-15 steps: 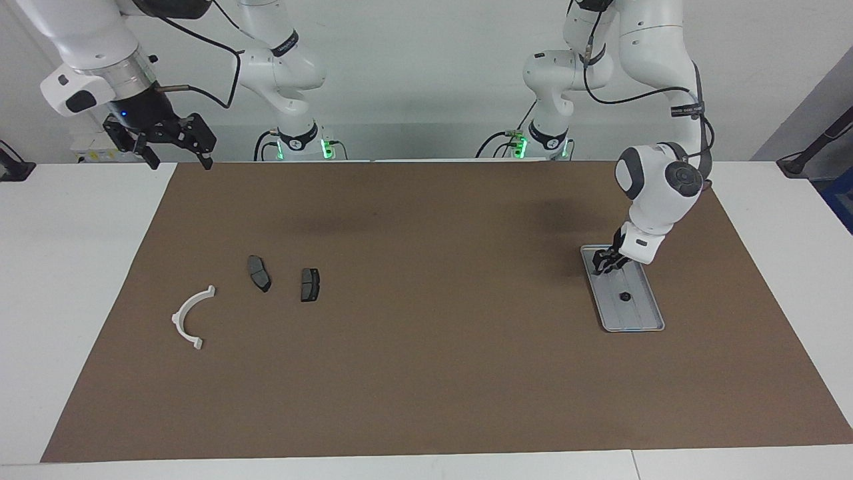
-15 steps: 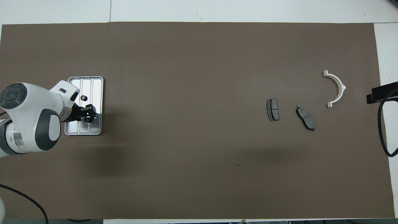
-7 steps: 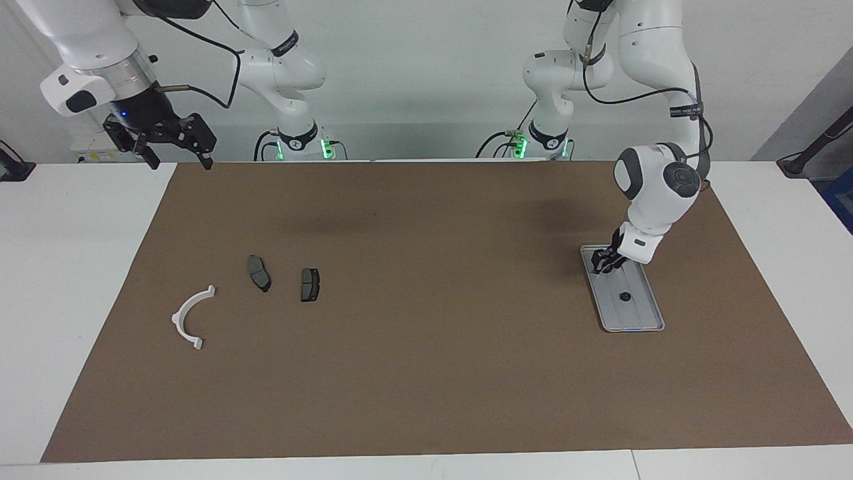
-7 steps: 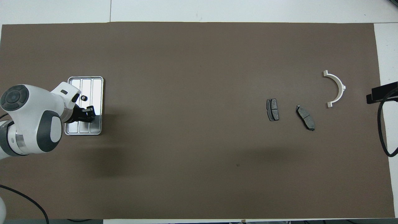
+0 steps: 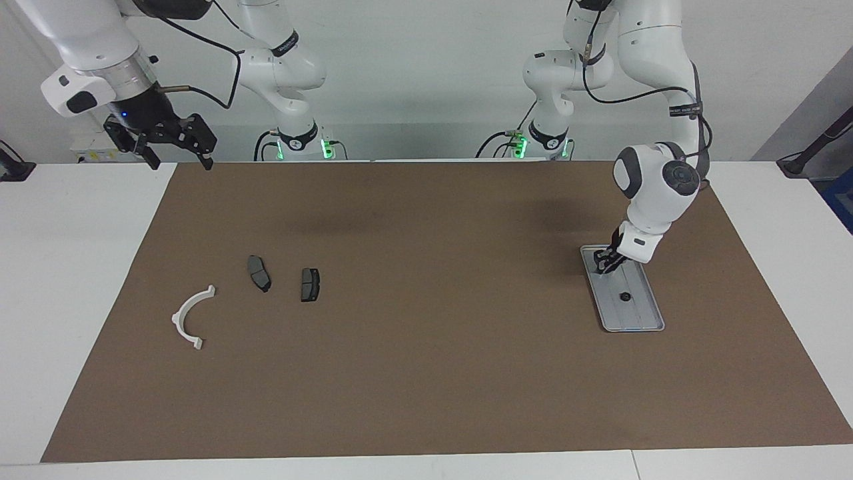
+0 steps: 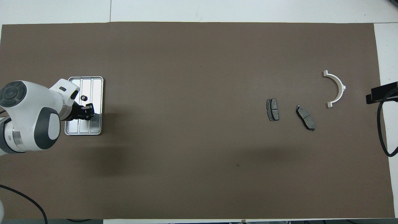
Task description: Place bearing gear from tray to pile
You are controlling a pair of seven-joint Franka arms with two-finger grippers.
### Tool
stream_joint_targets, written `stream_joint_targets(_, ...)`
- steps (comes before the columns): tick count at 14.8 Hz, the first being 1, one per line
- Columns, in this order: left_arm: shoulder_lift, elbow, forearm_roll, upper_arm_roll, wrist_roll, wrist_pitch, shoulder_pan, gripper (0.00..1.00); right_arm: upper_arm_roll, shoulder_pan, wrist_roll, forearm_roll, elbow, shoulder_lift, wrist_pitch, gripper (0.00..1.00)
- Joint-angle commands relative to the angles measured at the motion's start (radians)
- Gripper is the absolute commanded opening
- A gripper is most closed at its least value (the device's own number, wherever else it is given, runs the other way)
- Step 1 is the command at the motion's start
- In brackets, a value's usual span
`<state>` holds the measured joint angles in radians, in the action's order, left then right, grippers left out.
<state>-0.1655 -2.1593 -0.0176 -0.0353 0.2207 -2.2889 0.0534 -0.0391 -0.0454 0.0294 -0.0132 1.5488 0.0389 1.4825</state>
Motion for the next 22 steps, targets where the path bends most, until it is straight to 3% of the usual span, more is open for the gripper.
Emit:
stream_joint_targets(1,0.011,0.139,0.007,-0.008,0.096,0.164,0.052,0.00,0.007,-0.014,0.033,0.013,0.005,0.001,-0.005,1.00)
stream_joint_targets(4,0.006,0.187,0.005,-0.008,0.297,0.169,0.143,0.00,0.005,-0.014,0.034,0.013,0.005,0.001,-0.005,1.00)
stream_joint_targets(9,-0.006,0.177,0.002,-0.009,0.598,0.043,0.333,0.00,0.007,-0.014,0.034,0.013,0.002,-0.001,-0.002,1.00)
stream_joint_targets(11,-0.084,0.234,0.005,-0.011,0.717,0.035,0.422,0.00,0.005,-0.014,0.030,0.012,-0.004,-0.008,0.037,1.00)
stream_joint_targets(13,-0.233,0.381,0.010,-0.015,0.842,0.037,0.485,0.00,0.001,-0.014,0.030,0.013,-0.015,-0.025,0.080,1.00)
stream_joint_targets(18,-0.266,0.391,0.027,-0.014,0.859,0.023,0.514,0.00,-0.007,0.015,0.030,0.010,-0.200,-0.161,0.081,1.00)
stream_joint_targets(22,-0.270,0.351,0.028,-0.014,0.862,-0.010,0.528,0.00,-0.004,0.123,-0.028,0.006,-0.306,-0.267,0.123,1.00)
